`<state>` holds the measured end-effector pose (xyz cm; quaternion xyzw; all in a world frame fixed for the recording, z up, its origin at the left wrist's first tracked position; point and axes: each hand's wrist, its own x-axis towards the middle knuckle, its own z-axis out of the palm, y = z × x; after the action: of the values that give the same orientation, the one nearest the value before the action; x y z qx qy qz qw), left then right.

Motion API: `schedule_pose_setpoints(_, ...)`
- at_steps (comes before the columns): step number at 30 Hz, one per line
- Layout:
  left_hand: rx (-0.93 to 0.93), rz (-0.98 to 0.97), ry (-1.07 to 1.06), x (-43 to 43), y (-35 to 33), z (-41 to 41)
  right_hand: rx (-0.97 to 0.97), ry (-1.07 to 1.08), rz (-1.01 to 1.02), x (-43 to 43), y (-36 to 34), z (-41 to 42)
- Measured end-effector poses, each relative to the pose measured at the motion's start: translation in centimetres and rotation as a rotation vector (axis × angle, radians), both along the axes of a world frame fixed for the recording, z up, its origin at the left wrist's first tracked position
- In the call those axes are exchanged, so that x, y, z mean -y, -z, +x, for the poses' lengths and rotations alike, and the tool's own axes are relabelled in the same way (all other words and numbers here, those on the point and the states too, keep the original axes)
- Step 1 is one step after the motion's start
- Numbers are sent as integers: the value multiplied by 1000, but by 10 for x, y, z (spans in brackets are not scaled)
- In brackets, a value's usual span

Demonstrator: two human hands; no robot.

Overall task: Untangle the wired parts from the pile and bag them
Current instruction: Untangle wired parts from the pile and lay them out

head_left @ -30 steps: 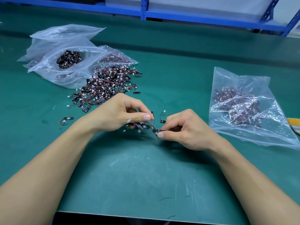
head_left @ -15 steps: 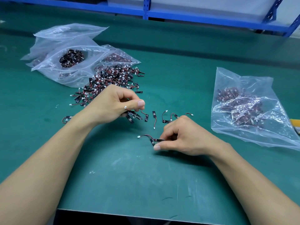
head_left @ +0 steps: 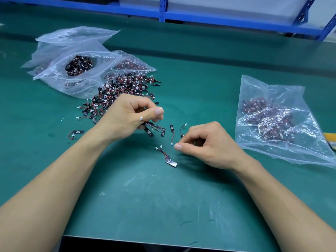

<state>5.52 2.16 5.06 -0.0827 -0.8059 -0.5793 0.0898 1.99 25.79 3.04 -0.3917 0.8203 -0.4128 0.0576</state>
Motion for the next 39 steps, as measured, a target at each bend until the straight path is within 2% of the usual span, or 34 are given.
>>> schedule_pose_setpoints(9,34,41,132,-32,10,4,-30,69,-130,12,1,7)
schedule_pose_setpoints(24,41,-6,115,-30,10,3,44,6,-89,-2,-6,-1)
schedule_pose_setpoints(39,63,-28,79,-19,9,-1,200,-42,-192,-23,-20,-11)
